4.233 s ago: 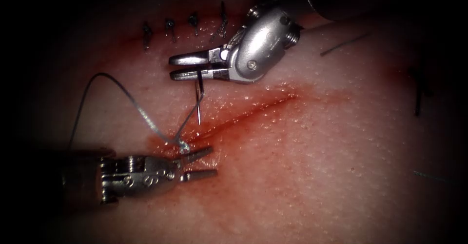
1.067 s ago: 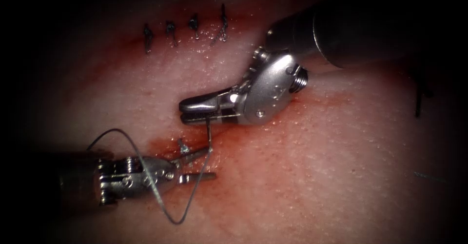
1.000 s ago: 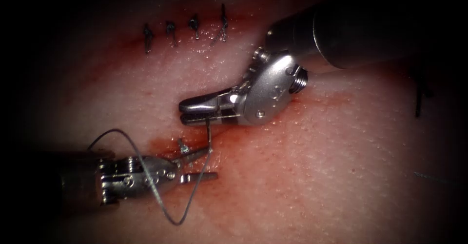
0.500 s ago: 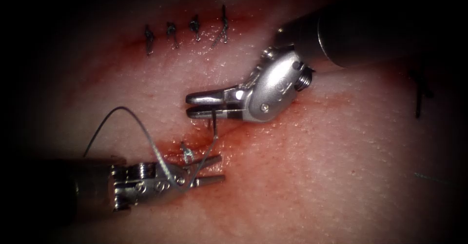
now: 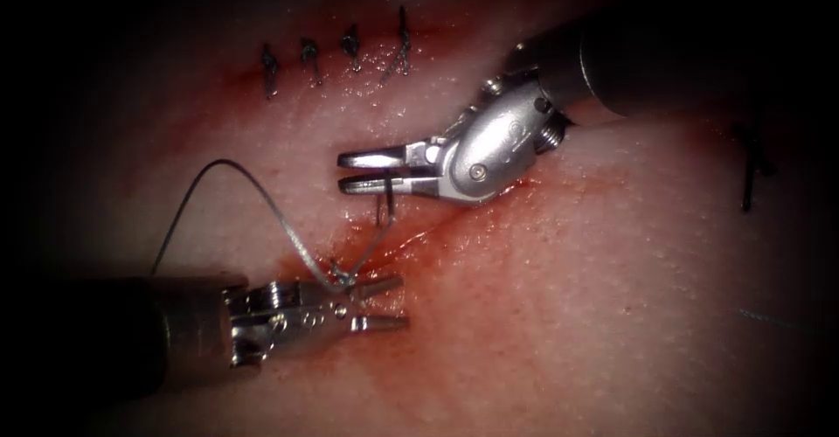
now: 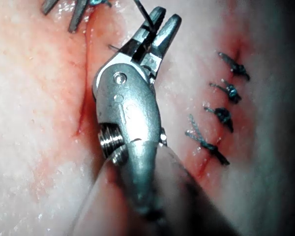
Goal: Wound Closure
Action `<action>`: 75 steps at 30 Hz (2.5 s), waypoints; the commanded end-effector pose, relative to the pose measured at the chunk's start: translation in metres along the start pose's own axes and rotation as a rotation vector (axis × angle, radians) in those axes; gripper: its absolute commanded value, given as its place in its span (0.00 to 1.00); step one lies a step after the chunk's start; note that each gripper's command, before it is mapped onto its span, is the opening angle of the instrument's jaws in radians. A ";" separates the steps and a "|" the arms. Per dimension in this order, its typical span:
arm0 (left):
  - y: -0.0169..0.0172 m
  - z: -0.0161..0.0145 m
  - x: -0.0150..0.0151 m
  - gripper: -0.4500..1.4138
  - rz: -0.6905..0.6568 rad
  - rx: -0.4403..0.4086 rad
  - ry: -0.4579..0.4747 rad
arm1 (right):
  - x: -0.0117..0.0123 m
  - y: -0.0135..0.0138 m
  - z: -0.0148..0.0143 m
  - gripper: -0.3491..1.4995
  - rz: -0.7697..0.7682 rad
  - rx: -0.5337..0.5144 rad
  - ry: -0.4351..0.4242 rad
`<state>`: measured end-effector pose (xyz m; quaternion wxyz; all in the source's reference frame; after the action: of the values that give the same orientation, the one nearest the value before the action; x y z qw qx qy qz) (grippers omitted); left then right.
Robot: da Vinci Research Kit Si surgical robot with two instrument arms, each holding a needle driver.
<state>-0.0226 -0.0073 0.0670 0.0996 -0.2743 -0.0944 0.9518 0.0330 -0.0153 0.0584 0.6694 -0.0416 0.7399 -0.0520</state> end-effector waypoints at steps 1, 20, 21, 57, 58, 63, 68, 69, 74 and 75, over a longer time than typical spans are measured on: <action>0.0005 0.0009 -0.0004 0.61 -0.003 0.005 -0.014 | -0.0006 -0.0001 0.0012 0.00 0.015 0.003 0.006; 0.0030 0.0009 -0.0020 0.41 -0.016 -0.049 -0.124 | -0.0037 0.0003 0.0041 0.00 0.394 0.140 -0.055; 0.0032 0.0007 -0.0020 0.41 -0.016 -0.053 -0.122 | -0.0038 0.0002 0.0040 0.00 0.404 0.143 -0.056; 0.0027 -0.0019 -0.0039 0.47 0.006 -0.090 -0.134 | -0.0036 -0.0046 0.0011 0.00 1.655 0.220 -0.186; 0.0026 -0.0021 -0.0038 0.47 0.005 -0.092 -0.133 | -0.0035 -0.0047 0.0011 0.00 1.668 0.224 -0.182; 0.0024 -0.0026 -0.0034 0.47 0.002 -0.086 -0.135 | -0.0028 -0.0050 0.0008 0.00 1.705 0.245 -0.134; 0.0028 -0.0033 -0.0028 0.40 0.001 -0.067 -0.079 | -0.0024 -0.0037 0.0005 0.78 1.610 0.092 -0.095; 0.0029 -0.0034 -0.0027 0.39 0.004 -0.061 -0.066 | -0.0025 -0.0031 0.0004 0.84 1.555 0.052 -0.086; 0.0041 -0.0043 -0.0023 0.41 0.061 -0.025 0.011 | -0.0032 -0.0003 -0.0008 0.90 1.350 -0.058 -0.075; 0.0044 -0.0045 -0.0023 0.41 0.069 -0.012 0.027 | -0.0034 0.0002 -0.0012 0.90 1.321 -0.073 -0.075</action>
<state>-0.0182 -0.0111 0.0627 0.0653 -0.2947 -0.0799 0.9500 0.0315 -0.0141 0.0610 0.5876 0.3834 0.5931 0.3949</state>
